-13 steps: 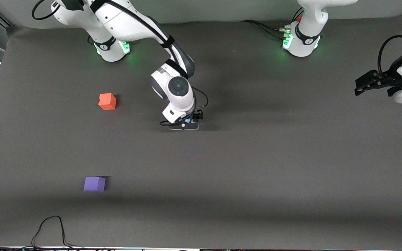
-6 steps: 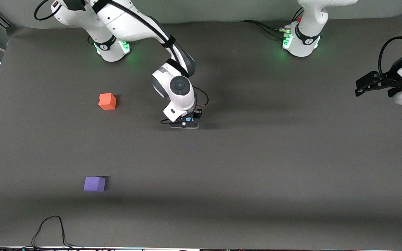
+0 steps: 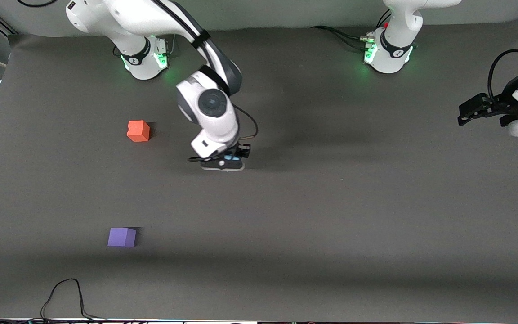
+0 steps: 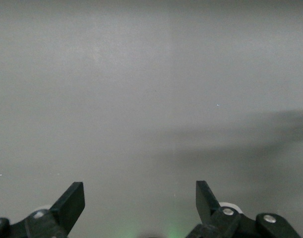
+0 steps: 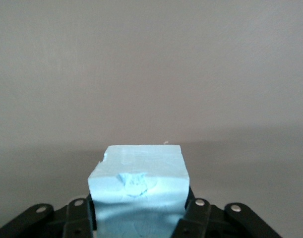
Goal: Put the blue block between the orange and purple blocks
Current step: 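Carry the blue block with the right gripper past the orange block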
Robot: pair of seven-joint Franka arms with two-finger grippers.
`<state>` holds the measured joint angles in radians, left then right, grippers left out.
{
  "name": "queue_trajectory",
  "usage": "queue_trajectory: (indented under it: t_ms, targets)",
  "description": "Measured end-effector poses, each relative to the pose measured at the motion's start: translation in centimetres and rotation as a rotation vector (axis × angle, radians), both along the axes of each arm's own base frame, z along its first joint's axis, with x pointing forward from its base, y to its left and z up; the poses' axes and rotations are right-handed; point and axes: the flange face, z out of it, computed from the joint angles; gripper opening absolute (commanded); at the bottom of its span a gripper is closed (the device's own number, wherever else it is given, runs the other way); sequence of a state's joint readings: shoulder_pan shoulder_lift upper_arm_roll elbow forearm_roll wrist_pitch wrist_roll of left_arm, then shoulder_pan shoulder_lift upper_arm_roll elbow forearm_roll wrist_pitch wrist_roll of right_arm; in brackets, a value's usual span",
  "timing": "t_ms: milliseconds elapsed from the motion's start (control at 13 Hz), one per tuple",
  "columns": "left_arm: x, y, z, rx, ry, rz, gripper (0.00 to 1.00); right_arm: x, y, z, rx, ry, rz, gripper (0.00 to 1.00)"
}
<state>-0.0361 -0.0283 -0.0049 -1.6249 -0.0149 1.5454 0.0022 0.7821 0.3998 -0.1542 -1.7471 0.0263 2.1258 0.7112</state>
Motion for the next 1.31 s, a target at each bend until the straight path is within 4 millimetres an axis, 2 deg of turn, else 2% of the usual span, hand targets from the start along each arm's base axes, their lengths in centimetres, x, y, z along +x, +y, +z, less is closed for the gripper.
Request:
queue_trajectory:
  t_ms: [154, 308, 385, 538, 692, 1000, 1154, 1308]
  targets:
    - [0.0, 0.0, -0.1, 0.0, 0.001, -0.001, 1.0, 3.1, -2.8, 7.8, 0.032, -0.007, -0.02, 0.44]
    - [0.0, 0.0, -0.1, 0.0, 0.001, 0.0, 1.0, 6.0, -6.8, 14.5, 0.065, -0.003, -0.038, 0.44]
    - [0.0, 0.0, -0.1, 0.0, 0.001, 0.0, 1.0, 7.4, -9.5, 17.1, 0.073, -0.003, -0.036, 0.44]
    - [0.0, 0.0, -0.1, 0.0, 0.001, 0.0, 1.0, 9.5, -14.9, 20.5, 0.084, -0.011, -0.024, 0.44]
    - [0.0, 0.0, -0.1, 0.0, 0.001, 0.0, 1.0, 10.6, -19.6, 22.8, 0.09, -0.024, -0.024, 0.44]
    - [0.0, 0.0, -0.1, -0.001, 0.003, -0.021, 1.0, 10.6, -28.1, 25.3, 0.102, -0.022, -0.069, 0.44]
    - [0.1, 0.1, -0.2, -0.001, 0.003, -0.034, 1.0, 10.5, -33.7, 24.7, 0.113, -0.005, -0.055, 0.44]
    - [0.1, 0.1, -0.2, -0.001, 0.004, -0.038, 1.0, 10.1, -39.7, 23.1, 0.126, 0.025, -0.059, 0.44]
